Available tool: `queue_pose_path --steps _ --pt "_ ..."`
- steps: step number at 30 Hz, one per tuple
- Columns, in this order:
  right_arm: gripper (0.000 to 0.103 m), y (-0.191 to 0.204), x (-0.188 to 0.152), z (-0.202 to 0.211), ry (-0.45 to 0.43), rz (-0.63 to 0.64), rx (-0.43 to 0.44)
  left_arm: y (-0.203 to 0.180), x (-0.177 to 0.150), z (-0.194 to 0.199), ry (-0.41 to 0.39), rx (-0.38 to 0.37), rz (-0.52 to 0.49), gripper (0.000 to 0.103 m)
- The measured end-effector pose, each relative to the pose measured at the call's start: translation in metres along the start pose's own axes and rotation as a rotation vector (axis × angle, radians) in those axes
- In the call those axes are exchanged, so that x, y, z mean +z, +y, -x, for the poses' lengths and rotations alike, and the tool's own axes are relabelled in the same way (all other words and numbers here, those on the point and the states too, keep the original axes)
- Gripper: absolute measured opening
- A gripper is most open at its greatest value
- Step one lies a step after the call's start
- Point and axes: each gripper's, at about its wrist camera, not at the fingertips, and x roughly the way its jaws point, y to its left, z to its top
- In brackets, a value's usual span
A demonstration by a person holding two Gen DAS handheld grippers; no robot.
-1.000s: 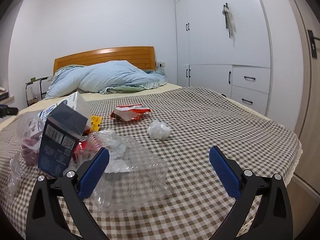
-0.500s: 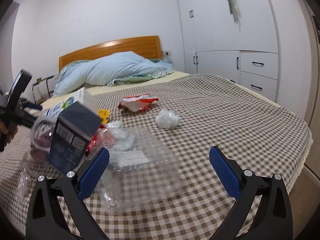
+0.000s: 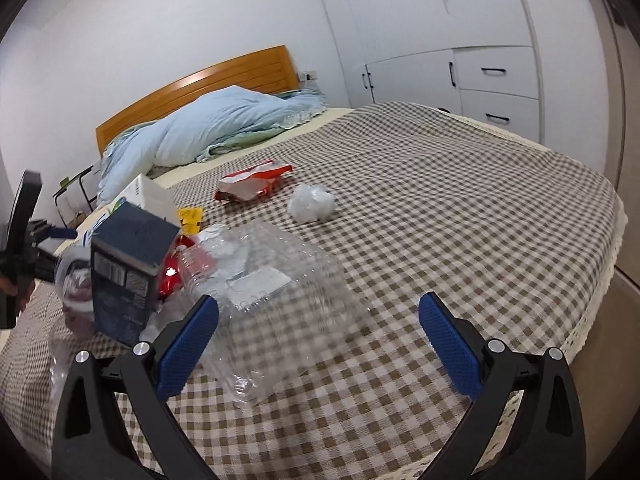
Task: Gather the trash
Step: 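Move the left tool to the white milk carton while the right tool approaches the clear clamshell, then close the right tool on the clear plastic clamshell container and lift it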
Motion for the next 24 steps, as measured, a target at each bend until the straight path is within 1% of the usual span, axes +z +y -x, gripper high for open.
queue_pose_path --steps 2,5,9,10,12,15,17,20,22,23,24 --pt "0.097 -0.002 0.0 0.0 0.011 -0.022 0.01 -0.003 -0.002 0.0 0.001 0.005 -0.026 0.096" --pt "0.097 -0.007 0.0 -0.001 0.029 -0.064 0.035 -0.003 0.001 -0.001 -0.012 -0.003 -0.033 0.096" --pt "0.097 -0.021 0.004 -0.001 0.051 -0.177 0.122 -0.008 0.009 0.001 -0.032 0.016 -0.045 0.096" --pt "0.097 -0.024 0.004 -0.004 0.067 -0.204 0.137 -0.008 0.009 0.001 -0.034 0.018 -0.045 0.096" --pt "0.097 -0.034 0.001 -0.013 0.128 -0.288 0.171 -0.008 0.009 0.001 -0.035 0.018 -0.039 0.096" --pt "0.097 -0.047 -0.006 -0.031 0.219 -0.465 0.235 -0.007 0.007 0.003 -0.039 0.03 -0.032 0.096" --pt "0.097 -0.047 -0.002 -0.031 0.189 -0.493 0.232 -0.006 0.006 0.003 -0.037 0.032 -0.026 0.096" --pt "0.097 -0.04 0.002 -0.036 0.187 -0.538 0.244 -0.007 0.005 0.004 -0.037 0.039 -0.021 0.096" --pt "0.097 -0.035 0.002 -0.041 0.195 -0.555 0.202 -0.007 0.004 0.004 -0.039 0.045 -0.017 0.096" --pt "0.097 -0.032 0.003 -0.041 0.182 -0.569 0.17 -0.007 0.003 0.005 -0.042 0.047 -0.012 0.096" --pt "0.097 -0.03 0.003 -0.045 0.179 -0.588 0.157 -0.007 0.003 0.005 -0.045 0.048 -0.007 0.096"
